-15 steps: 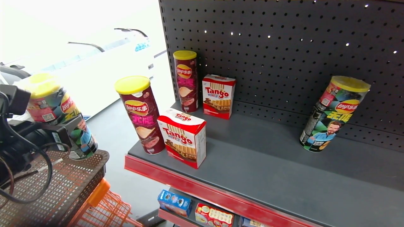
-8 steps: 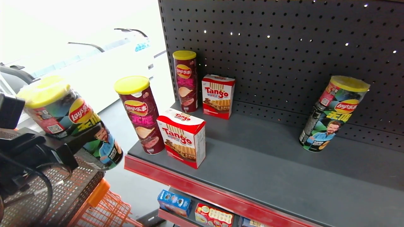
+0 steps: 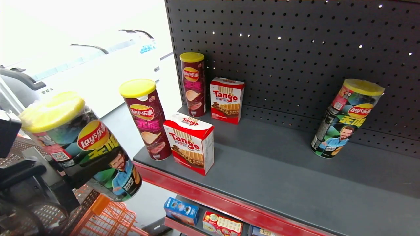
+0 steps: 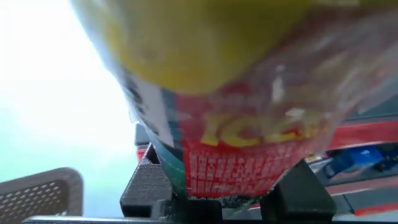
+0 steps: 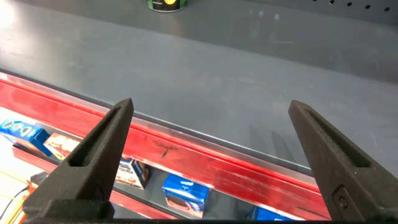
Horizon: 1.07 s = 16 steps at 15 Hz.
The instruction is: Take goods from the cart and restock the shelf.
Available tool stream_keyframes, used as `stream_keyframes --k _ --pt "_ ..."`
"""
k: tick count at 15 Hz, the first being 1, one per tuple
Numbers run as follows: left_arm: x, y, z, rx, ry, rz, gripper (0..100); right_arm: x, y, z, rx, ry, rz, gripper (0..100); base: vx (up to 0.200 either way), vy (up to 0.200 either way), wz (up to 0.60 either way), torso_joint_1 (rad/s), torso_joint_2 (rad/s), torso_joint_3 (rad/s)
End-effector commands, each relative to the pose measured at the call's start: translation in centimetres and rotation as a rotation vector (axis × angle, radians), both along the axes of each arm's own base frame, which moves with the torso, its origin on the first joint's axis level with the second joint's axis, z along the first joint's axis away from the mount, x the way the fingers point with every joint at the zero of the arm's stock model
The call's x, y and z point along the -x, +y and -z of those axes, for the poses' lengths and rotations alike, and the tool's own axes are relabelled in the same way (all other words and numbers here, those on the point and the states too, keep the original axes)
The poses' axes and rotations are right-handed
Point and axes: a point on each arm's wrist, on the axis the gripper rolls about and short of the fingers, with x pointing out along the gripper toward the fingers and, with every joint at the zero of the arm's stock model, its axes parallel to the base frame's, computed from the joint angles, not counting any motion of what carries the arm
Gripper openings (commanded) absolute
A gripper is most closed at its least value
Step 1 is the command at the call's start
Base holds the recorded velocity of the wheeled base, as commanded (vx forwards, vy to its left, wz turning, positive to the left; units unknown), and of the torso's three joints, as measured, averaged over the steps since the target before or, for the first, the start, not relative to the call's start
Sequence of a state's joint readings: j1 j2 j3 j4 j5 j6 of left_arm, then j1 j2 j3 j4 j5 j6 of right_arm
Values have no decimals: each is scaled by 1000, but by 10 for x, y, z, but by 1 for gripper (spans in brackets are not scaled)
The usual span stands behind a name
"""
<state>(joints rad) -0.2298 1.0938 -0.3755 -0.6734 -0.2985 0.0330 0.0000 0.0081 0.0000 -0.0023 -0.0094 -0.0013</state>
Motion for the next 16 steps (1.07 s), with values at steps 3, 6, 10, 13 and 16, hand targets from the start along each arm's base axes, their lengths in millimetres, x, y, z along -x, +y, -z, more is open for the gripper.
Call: stream_keyframes --k 3,6,10,13,16 --pt "10 -14 1 5 1 145 0 0 0 0 0 3 1 100 0 0 0 0 0 0" --pt "13 -17 -1 9 -10 222 0 0 0 0 3 0 0 100 0 0 0 0 0 0" --pt "14 -18 3 8 6 291 0 0 0 0 2 0 0 100 0 0 0 0 0 0" --pt "15 -22 5 6 15 378 0 0 0 0 2 0 -2 100 0 0 0 0 0 0" --pt "10 -35 2 5 18 462 0 0 0 0 2 0 -2 100 0 0 0 0 0 0"
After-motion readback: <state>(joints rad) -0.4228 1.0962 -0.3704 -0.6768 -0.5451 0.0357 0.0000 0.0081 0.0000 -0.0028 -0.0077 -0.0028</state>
